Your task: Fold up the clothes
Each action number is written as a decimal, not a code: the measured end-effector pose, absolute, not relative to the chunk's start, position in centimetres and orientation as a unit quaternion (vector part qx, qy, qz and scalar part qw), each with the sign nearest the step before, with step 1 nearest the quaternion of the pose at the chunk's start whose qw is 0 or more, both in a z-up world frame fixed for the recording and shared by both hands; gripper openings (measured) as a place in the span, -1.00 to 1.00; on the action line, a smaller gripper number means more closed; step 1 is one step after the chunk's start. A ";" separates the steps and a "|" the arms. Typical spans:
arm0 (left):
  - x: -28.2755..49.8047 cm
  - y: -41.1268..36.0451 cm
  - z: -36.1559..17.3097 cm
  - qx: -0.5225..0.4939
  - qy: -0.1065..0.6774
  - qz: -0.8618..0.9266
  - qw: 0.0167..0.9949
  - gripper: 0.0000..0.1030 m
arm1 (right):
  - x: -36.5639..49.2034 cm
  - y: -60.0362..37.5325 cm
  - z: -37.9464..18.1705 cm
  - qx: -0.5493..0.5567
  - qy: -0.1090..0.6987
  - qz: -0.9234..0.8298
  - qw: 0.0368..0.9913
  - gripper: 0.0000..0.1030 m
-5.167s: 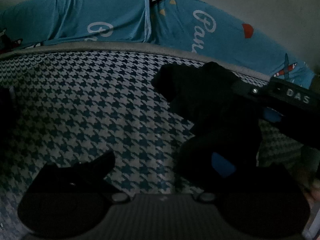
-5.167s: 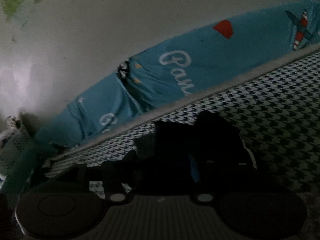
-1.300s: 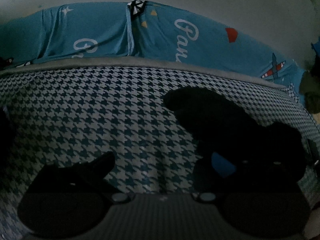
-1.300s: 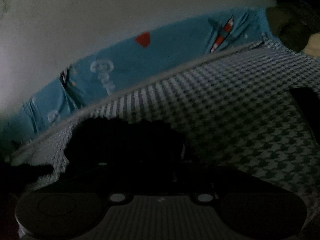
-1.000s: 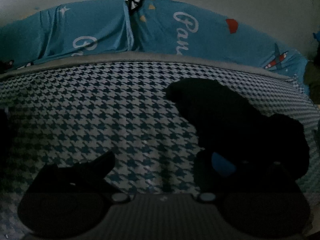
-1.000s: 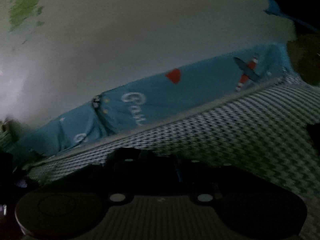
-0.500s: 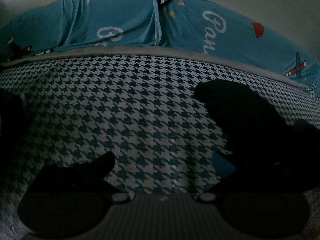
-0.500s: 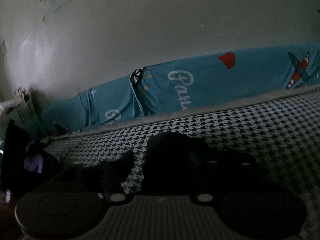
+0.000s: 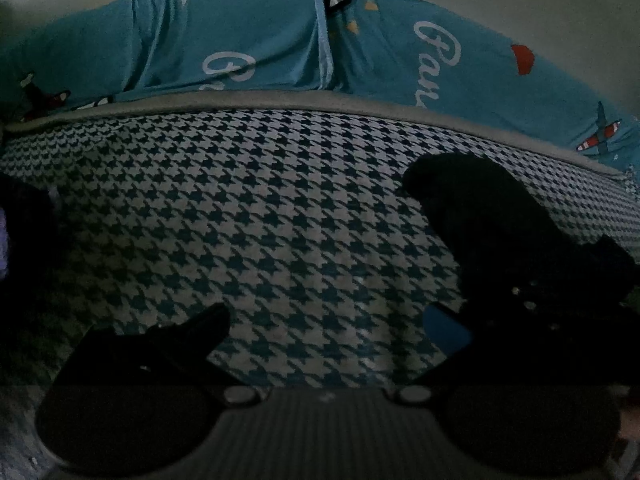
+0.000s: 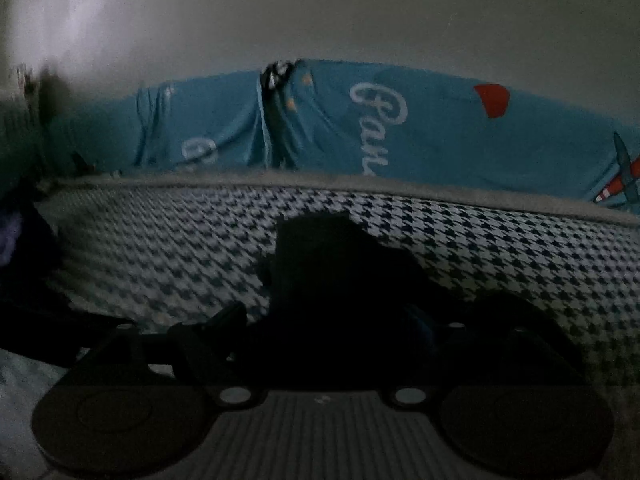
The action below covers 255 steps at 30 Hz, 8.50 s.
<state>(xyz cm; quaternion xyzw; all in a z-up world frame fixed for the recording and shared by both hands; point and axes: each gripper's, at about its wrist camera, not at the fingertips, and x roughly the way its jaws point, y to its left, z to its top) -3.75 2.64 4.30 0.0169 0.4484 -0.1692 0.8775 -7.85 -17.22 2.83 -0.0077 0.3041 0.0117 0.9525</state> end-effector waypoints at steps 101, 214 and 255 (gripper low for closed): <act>-5.4 10.5 5.0 0.057 0.467 -0.053 0.881 1.00 | -5.4 -12.2 7.7 0.128 0.283 0.128 0.942 0.27; -2.0 8.3 3.8 0.066 0.430 0.013 0.900 1.00 | -4.6 -24.7 1.2 0.151 0.393 0.006 0.907 0.45; -0.3 13.3 3.2 -0.003 0.465 0.055 0.884 1.00 | -1.9 -12.4 4.5 0.147 0.304 0.191 0.922 0.25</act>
